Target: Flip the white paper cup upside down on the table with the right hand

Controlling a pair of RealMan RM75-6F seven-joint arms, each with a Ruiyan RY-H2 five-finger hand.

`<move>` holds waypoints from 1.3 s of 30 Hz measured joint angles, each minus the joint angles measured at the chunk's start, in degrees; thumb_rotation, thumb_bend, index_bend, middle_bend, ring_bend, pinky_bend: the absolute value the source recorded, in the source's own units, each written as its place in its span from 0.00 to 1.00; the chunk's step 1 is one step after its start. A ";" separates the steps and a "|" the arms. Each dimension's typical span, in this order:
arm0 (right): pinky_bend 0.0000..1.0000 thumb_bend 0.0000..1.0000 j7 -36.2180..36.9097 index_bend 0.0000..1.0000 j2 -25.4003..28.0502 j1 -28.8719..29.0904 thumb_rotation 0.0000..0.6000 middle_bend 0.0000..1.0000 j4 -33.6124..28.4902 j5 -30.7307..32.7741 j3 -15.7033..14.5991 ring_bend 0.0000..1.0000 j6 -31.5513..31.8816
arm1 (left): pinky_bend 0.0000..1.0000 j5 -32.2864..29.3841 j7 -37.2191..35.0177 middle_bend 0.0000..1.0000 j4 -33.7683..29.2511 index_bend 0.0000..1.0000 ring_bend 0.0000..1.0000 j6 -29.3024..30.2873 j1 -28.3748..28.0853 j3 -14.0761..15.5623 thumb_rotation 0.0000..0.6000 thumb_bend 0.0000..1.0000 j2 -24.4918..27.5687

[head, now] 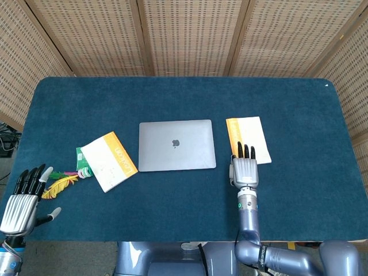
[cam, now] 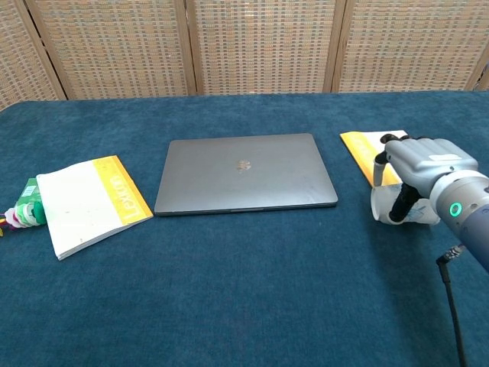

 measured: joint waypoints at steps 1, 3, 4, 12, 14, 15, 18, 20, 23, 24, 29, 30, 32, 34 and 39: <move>0.00 0.33 0.15 0.48 0.07 -0.09 1.00 0.05 -0.14 0.04 0.01 0.00 -0.08 | 0.00 0.01 -0.01 0.00 0.00 0.00 0.00 0.04 0.01 -0.02 1.00 0.17 -0.01; 0.00 0.33 0.52 0.48 0.31 -0.28 1.00 0.05 -0.51 -0.09 -0.02 0.00 -0.18 | 0.00 -0.07 0.01 0.00 0.01 0.00 0.00 0.03 0.04 -0.02 1.00 0.17 -0.02; 0.00 0.34 0.80 0.48 0.43 -0.34 1.00 0.05 -0.72 -0.29 -0.03 0.00 -0.20 | 0.00 -0.15 0.00 0.00 0.03 0.00 0.00 0.00 0.03 -0.05 1.00 0.17 -0.02; 0.00 0.33 14.20 0.48 3.94 -2.48 1.00 0.05 -7.06 -2.50 2.93 0.00 -2.60 | 0.00 -0.35 0.33 0.00 0.08 0.00 0.00 -0.09 -0.03 -0.18 1.00 0.17 -0.16; 0.00 0.33 19.03 0.48 5.12 -3.25 1.00 0.05 -8.44 -3.23 3.76 0.00 -3.70 | 0.00 -0.25 0.51 0.00 0.04 0.00 0.00 -0.04 -0.01 -0.14 1.00 0.17 -0.19; 0.00 0.33 22.47 0.48 5.90 -3.81 1.00 0.05 -9.26 -3.67 4.31 0.00 -4.53 | 0.00 -0.17 0.62 0.00 0.03 0.00 0.00 0.02 0.01 -0.11 1.00 0.17 -0.21; 0.00 0.34 31.43 0.49 7.81 -5.36 1.00 0.05 -10.90 -4.42 5.70 0.00 -6.99 | 0.00 -0.05 0.88 0.00 -0.02 0.00 0.00 0.14 0.08 -0.04 1.00 0.17 -0.31; 0.00 0.33 36.83 0.49 9.01 -6.35 1.00 0.05 -11.58 -4.71 6.48 0.00 -8.77 | 0.00 -0.01 1.05 0.00 -0.01 0.00 0.00 0.14 0.09 -0.02 1.00 0.17 -0.38; 0.00 0.33 44.50 0.49 10.96 -7.95 1.00 0.05 -12.22 -5.08 7.59 0.00 -11.92 | 0.00 -0.01 1.31 0.00 0.04 0.00 0.00 0.04 0.07 0.02 1.00 0.17 -0.50; 0.00 0.33 47.01 0.50 11.63 -8.53 1.00 0.05 -12.24 -5.21 7.91 0.00 -13.10 | 0.00 -0.01 1.39 0.00 0.07 0.00 0.00 0.01 0.06 0.03 1.00 0.17 -0.55; 0.00 0.33 54.98 0.50 13.47 -10.53 1.00 0.05 -10.19 -5.61 8.37 0.00 -17.10 | 0.00 -0.11 1.91 0.00 0.15 0.00 0.00 -0.19 0.01 0.06 1.00 0.17 -0.82; 0.00 0.33 56.46 0.50 13.75 -10.91 1.00 0.05 -9.35 -5.88 8.30 0.00 -17.77 | 0.00 -0.12 1.97 0.00 0.15 0.00 0.00 -0.19 0.01 0.04 1.00 0.17 -0.85; 0.00 0.33 58.21 0.51 14.05 -11.43 1.00 0.05 -8.04 -6.36 8.04 0.00 -18.51 | 0.00 -0.15 2.08 0.00 0.16 0.00 0.00 -0.20 0.00 0.03 1.00 0.17 -0.91; 0.00 0.33 59.46 0.51 14.23 -11.83 1.00 0.05 -6.76 -7.00 7.54 0.00 -19.03 | 0.00 -0.10 2.19 0.00 0.14 0.00 0.00 -0.21 0.00 0.06 1.00 0.17 -0.94; 0.00 0.33 60.26 0.51 14.13 -12.22 1.00 0.05 -4.79 -7.97 6.39 0.00 -19.03 | 0.00 -0.03 2.33 0.00 0.08 0.00 0.00 -0.12 0.03 0.08 1.00 0.17 -0.97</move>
